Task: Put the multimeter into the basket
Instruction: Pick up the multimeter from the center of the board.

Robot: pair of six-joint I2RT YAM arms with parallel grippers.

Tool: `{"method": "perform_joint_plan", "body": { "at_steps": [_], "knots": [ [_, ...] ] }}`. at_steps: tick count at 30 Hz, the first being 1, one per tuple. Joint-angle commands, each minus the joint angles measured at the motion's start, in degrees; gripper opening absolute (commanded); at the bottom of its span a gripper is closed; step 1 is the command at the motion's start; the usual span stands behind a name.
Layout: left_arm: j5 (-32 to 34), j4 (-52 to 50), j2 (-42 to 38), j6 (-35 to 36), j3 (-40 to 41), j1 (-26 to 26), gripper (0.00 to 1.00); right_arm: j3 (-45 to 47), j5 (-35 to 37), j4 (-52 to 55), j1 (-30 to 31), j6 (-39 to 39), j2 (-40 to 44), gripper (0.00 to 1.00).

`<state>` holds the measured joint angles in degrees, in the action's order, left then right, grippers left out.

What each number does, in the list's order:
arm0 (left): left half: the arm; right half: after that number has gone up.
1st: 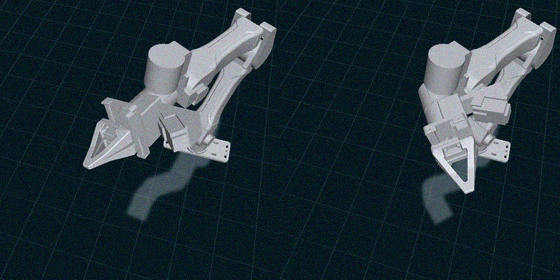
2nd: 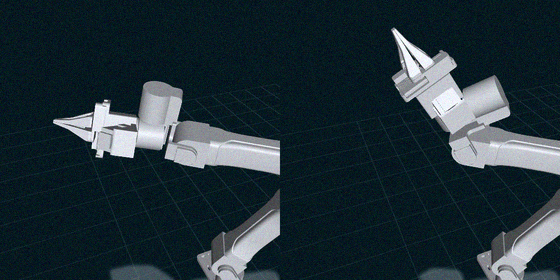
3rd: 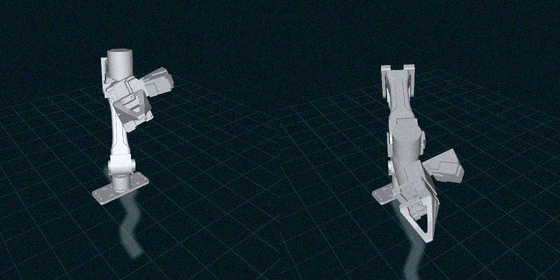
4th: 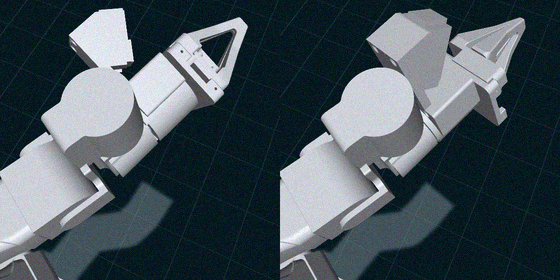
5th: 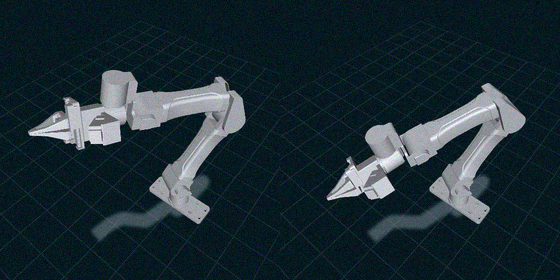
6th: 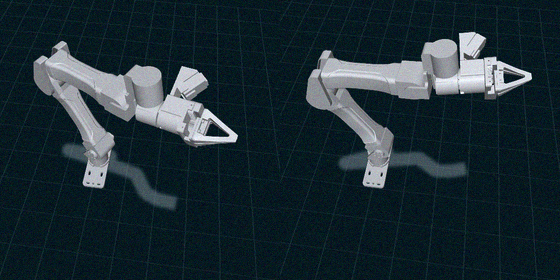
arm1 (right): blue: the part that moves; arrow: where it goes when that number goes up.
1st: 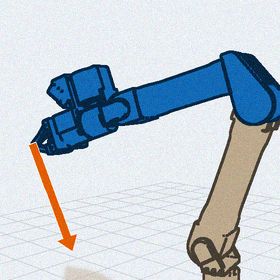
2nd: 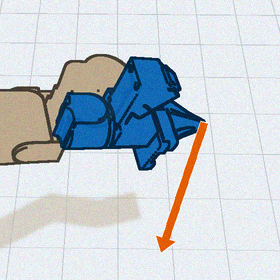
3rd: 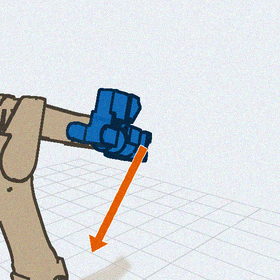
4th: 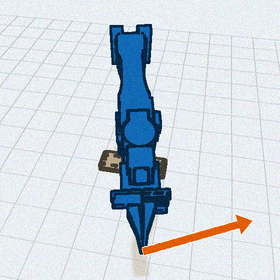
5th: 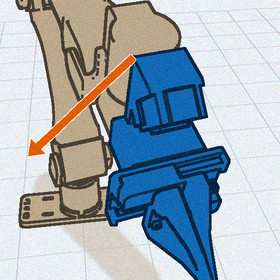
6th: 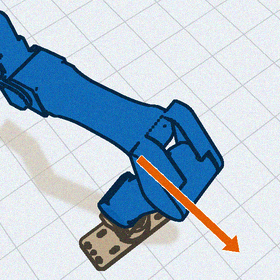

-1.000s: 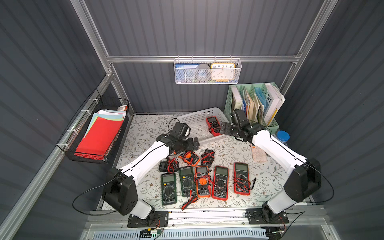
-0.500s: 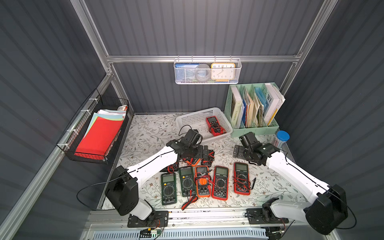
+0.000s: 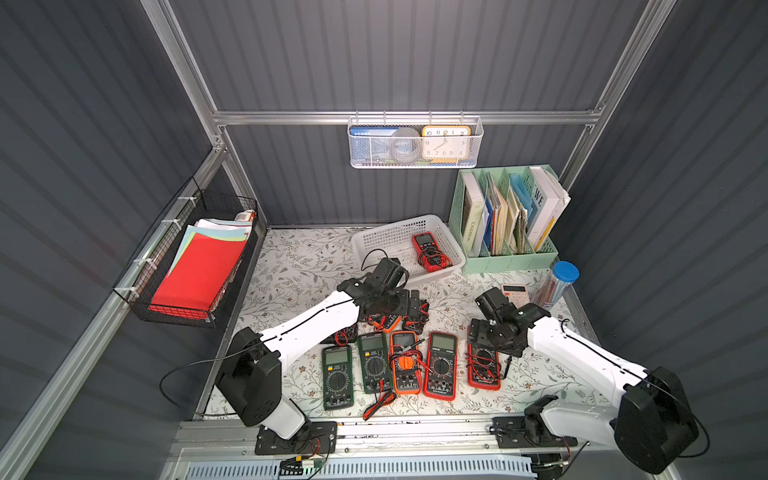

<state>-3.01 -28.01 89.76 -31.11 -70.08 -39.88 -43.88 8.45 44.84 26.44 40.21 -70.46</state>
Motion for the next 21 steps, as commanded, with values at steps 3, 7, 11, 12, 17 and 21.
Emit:
{"method": "perform_joint_plan", "body": {
  "at_steps": [3, 7, 11, 12, 17, 21],
  "knots": [
    [-0.4, 0.1, 1.2, -0.2, -1.3, -0.4, 0.99, 1.7, -1.0, -0.6, 0.7, 1.2, -1.6, 0.99],
    [-0.4, 0.4, 1.5, -0.2, -1.2, -0.4, 0.99, 2.4, -1.5, -1.9, 0.9, 1.1, -2.9, 0.99],
    [-0.5, 0.5, 1.7, -0.3, -1.1, -0.4, 0.99, 2.7, -2.3, -3.3, 1.1, 0.7, -4.3, 0.99],
    [-0.5, 0.5, 1.7, -0.3, -1.1, -0.3, 0.99, 2.9, -2.7, -3.7, 1.1, 0.7, -4.9, 0.99],
    [-0.4, 0.6, 1.8, -0.3, -1.2, -0.3, 0.99, 3.5, -3.4, -5.4, 1.1, 0.8, -7.8, 0.99],
    [-0.4, 0.6, 1.8, -0.5, -1.5, -0.4, 0.99, 4.3, -3.8, -6.8, 1.0, 0.9, -10.0, 0.99]
  ]
}}
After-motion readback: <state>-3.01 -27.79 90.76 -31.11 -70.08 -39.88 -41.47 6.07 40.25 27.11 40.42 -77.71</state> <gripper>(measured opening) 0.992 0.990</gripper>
